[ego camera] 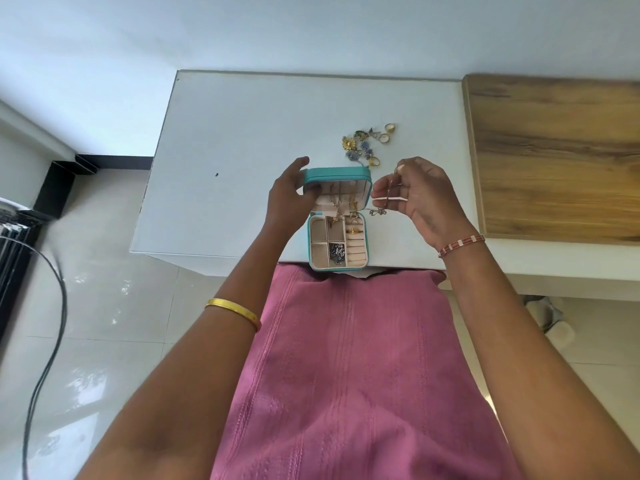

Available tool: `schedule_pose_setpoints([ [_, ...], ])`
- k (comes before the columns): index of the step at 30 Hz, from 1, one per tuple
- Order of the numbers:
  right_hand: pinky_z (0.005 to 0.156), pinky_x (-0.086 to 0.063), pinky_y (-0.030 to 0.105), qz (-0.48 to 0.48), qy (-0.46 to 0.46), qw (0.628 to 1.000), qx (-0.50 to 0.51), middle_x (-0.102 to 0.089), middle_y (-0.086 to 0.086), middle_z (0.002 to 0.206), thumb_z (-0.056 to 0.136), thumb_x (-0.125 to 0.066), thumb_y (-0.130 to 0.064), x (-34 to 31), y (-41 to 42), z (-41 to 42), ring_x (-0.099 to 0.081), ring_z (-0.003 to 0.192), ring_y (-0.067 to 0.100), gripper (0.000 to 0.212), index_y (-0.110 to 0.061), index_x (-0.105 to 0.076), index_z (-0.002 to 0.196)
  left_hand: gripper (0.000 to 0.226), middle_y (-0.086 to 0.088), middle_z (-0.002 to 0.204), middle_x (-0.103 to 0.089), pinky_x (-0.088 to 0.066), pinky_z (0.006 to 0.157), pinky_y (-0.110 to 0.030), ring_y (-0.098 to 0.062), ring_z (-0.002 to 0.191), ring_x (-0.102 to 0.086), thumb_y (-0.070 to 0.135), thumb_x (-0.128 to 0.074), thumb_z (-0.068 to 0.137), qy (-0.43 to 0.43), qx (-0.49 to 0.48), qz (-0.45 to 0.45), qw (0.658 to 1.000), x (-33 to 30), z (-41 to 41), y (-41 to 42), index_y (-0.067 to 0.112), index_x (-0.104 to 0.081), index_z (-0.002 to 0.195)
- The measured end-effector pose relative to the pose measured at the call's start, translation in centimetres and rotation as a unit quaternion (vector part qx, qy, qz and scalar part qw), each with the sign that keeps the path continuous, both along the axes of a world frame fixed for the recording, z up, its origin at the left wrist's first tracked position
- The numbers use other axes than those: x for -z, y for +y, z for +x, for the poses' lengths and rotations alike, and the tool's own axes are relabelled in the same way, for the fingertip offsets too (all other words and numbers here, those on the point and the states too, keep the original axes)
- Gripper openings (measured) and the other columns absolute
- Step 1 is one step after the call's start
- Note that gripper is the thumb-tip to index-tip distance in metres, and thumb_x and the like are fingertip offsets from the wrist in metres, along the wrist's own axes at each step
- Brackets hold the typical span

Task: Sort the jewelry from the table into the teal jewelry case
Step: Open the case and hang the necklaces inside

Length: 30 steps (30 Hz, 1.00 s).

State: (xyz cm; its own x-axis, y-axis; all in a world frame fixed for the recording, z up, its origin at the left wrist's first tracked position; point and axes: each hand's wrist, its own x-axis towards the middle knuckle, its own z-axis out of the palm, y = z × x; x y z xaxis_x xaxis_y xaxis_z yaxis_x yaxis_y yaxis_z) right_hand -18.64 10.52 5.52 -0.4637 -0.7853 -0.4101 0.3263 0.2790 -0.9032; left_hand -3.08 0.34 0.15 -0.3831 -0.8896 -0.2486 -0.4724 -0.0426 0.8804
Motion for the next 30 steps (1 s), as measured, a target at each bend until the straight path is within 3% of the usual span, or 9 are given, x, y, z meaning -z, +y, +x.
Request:
schedule_pose_setpoints([
  [9, 0.077, -0.052, 0.034, 0.009, 0.054, 0.998, -0.012, -0.063, 0.008, 0.077, 0.093, -0.039, -0.006, -2.0, 0.6, 0.8, -0.062, 0.073, 0.021, 0.023, -0.014, -0.048, 0.073, 0.063, -0.011, 0.143, -0.041, -0.039, 0.102, -0.033, -0.023, 0.128, -0.044, 0.012, -0.064, 0.085, -0.016, -0.003, 0.006, 1.000, -1.6, 1.0, 1.7, 0.015, -0.035, 0.141],
  [11, 0.076, -0.051, 0.034, 0.015, 0.060, 0.998, -0.006, -0.061, 0.007, 0.075, 0.092, -0.039, -0.006, -2.3, 0.8, 1.0, -0.060, 0.073, 0.021, 0.022, -0.014, -0.049, 0.073, 0.056, -0.009, 0.133, -0.046, -0.041, 0.099, -0.031, -0.019, 0.116, -0.047, 0.009, -0.065, 0.083, -0.004, -0.052, -0.040, 0.998, -2.0, 1.2, 2.8, 0.014, -0.042, 0.134],
  [14, 0.077, -0.051, 0.036, 0.021, 0.045, 0.999, -0.008, -0.055, 0.007, 0.069, 0.090, -0.040, -0.003, -2.8, 1.1, 1.6, -0.057, 0.069, 0.022, 0.024, -0.012, -0.050, 0.071, 0.029, -0.003, 0.104, -0.050, -0.047, 0.080, -0.026, -0.012, 0.087, -0.051, 0.005, -0.062, 0.079, 0.052, -0.145, -0.107, 0.982, -2.5, 1.4, 5.0, 0.017, -0.052, 0.104],
  [16, 0.080, -0.051, 0.037, 0.019, 0.033, 0.999, -0.026, -0.054, 0.008, 0.068, 0.090, -0.040, -0.002, -3.1, 1.3, 2.3, -0.056, 0.067, 0.022, 0.024, -0.010, -0.049, 0.069, 0.020, -0.003, 0.092, -0.056, -0.046, 0.072, -0.023, -0.006, 0.075, -0.053, 0.004, -0.058, 0.079, 0.079, -0.141, -0.105, 0.981, -2.9, 1.3, 6.1, 0.020, -0.053, 0.091],
  [18, 0.084, -0.051, 0.037, 0.022, 0.035, 0.998, -0.052, -0.056, 0.009, 0.068, 0.090, -0.040, -0.003, -3.4, 1.5, 3.1, -0.058, 0.070, 0.021, 0.023, -0.010, -0.051, 0.070, 0.017, 0.000, 0.087, -0.061, -0.046, 0.069, -0.019, 0.000, 0.071, -0.055, 0.004, -0.057, 0.082, 0.093, -0.101, -0.080, 0.987, -3.2, 1.0, 6.8, 0.017, -0.060, 0.091],
  [20, 0.083, -0.050, 0.036, 0.027, 0.059, 0.995, -0.080, -0.057, 0.007, 0.068, 0.089, -0.043, -0.004, -3.6, 1.7, 3.7, -0.057, 0.070, 0.020, 0.022, -0.010, -0.053, 0.071, 0.016, 0.002, 0.090, -0.065, -0.048, 0.072, -0.017, -0.003, 0.077, -0.059, 0.007, -0.057, 0.086, 0.102, -0.054, -0.053, 0.992, -3.7, 0.5, 7.3, 0.012, -0.065, 0.099],
  [24, 0.066, -0.046, 0.024, 0.050, 0.147, 0.982, -0.112, -0.056, 0.004, 0.070, 0.087, -0.046, -0.006, -3.9, 2.0, 4.5, -0.055, 0.069, 0.015, 0.018, -0.009, -0.054, 0.073, 0.018, -0.002, 0.092, -0.069, -0.052, 0.072, -0.023, -0.013, 0.079, -0.066, 0.012, -0.054, 0.092, 0.112, 0.024, -0.008, 0.993, -4.4, 0.2, 8.0, 0.008, -0.068, 0.103],
  [30, 0.064, -0.047, 0.028, 0.054, 0.111, 0.991, -0.061, -0.054, 0.002, 0.067, 0.090, -0.045, -0.007, -3.2, 2.2, 4.0, -0.049, 0.061, 0.014, 0.019, -0.012, -0.055, 0.074, 0.012, 0.002, 0.074, -0.068, -0.055, 0.075, -0.027, -0.009, 0.066, -0.064, 0.007, -0.060, 0.088, 0.127, 0.001, 0.041, 0.991, -4.3, 0.8, 7.8, 0.007, -0.070, 0.096],
])
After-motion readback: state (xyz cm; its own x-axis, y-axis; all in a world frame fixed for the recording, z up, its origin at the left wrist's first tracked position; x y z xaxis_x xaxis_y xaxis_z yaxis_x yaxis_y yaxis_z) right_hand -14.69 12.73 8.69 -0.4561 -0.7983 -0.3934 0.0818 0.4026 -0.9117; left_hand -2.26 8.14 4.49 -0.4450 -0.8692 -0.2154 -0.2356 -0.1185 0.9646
